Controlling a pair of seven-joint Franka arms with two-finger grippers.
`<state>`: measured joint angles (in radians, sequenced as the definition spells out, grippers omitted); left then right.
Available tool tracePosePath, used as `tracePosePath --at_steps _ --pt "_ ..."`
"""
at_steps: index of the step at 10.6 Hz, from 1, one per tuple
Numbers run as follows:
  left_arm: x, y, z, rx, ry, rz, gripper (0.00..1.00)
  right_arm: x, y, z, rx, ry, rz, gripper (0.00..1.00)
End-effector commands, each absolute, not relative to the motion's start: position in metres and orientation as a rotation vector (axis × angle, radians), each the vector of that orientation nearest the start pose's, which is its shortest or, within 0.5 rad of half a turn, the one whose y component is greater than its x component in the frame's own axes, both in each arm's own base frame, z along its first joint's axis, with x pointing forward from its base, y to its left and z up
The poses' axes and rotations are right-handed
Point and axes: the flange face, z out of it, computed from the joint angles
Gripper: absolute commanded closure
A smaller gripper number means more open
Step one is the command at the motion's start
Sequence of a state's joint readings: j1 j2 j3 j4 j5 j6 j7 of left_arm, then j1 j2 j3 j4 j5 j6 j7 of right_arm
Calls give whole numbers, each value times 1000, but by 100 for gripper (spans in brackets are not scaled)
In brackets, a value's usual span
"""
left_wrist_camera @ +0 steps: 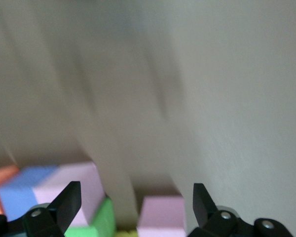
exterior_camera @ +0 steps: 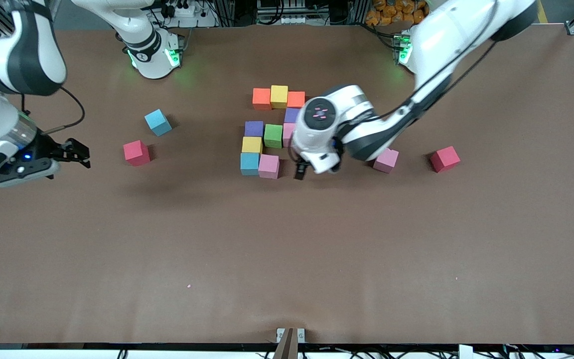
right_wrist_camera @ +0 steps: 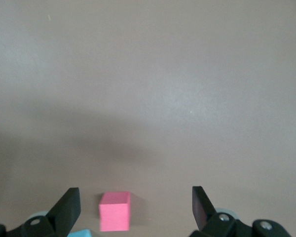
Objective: Form number 2 with 11 blocks
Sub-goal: 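Grasp another pink cube with the left gripper while the right gripper withdraws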
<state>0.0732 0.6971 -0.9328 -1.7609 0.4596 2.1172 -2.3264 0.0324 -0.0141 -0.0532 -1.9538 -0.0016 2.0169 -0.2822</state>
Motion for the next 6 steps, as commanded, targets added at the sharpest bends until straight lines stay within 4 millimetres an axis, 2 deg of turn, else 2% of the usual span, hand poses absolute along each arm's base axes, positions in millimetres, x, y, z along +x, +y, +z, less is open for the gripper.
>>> tracePosePath --at_steps 1,4,6 --pt "469 -376 281 -2463 -1818 158 0 569 2 525 -3125 -305 -90 0" --pt "462 -307 256 -2431 -1774 99 0 561 -7 594 -3123 -278 -25 0" --pt "454 -255 258 -2449 -1770 65 0 557 -10 620 -3125 -269 -11 0"
